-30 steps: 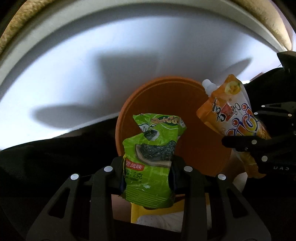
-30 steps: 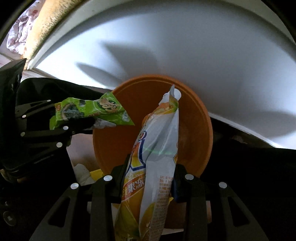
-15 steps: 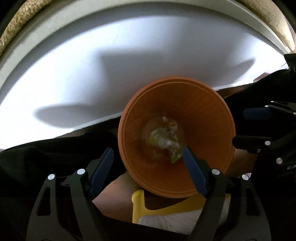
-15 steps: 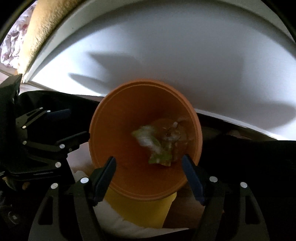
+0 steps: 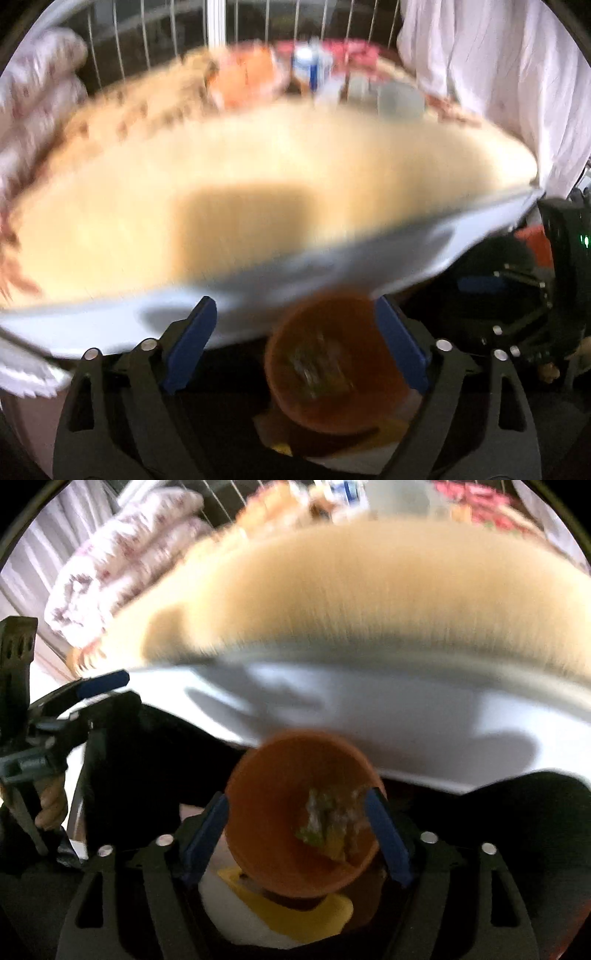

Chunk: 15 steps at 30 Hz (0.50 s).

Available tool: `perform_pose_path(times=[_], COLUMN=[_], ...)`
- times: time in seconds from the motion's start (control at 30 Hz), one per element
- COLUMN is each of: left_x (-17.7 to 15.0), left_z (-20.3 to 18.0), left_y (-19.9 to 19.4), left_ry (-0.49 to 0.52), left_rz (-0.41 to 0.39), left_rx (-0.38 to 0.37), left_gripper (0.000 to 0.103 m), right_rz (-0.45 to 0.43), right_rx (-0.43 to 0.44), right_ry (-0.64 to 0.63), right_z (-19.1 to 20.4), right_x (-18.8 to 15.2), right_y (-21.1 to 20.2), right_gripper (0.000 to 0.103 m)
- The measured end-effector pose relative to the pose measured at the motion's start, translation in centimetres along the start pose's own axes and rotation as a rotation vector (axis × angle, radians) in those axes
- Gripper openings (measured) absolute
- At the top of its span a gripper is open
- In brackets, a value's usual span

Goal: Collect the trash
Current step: 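Grasp the orange plastic bag with the left gripper and lift it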

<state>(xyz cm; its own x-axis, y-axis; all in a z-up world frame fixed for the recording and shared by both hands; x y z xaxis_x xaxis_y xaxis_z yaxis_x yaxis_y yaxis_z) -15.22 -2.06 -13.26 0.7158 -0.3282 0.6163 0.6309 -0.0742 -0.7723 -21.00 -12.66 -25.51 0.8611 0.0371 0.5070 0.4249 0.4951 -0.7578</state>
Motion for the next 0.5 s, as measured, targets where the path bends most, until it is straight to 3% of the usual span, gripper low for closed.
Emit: perform_pose_path(times=[0.13,0.27,0.4,0.5], left_x=[5.5,10.1,15.4,17.3], left_z=[2.0,3.2,4.6,5.1], left_y=[-0.5,2.1,7.1,10.3], left_ry=[0.022,0.054,0.04,0.034], left_rz=[-0.105,-0.16,-0.128,-0.097], left_rx=[0.058,0.073,0.055,0.047], left_gripper=[0.087,0.091,0.091,0.091], right_rz=[-0.098,-0.204,-0.25,-0.244], right_rx=[0.029,0.042,0.038,0.021], right_ry=[-0.004,0.014,0.033,0.039], right_z=[0.5,0.8,0.0,-0.6], right_x=[3.0,5.7,7.4,7.7], right_y=[-2.0,-3.9,-4.9,-4.7], right_gripper=[0.081,0.082,0.084,0.084])
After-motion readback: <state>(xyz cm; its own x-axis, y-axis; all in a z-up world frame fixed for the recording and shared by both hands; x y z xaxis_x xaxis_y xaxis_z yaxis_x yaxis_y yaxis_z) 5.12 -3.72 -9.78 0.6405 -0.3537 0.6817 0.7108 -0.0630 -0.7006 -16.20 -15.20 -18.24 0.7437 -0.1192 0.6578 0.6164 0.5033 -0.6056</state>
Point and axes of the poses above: each gripper's, at about its wrist camera, not at the fingertips, and y roughly the way its jaws point, z to its left, x to its top, the point moved 10 cm from there along y, roughly the way its jaws point, and after that the axes turned 15 degrees about x, right-handed, at the moved point
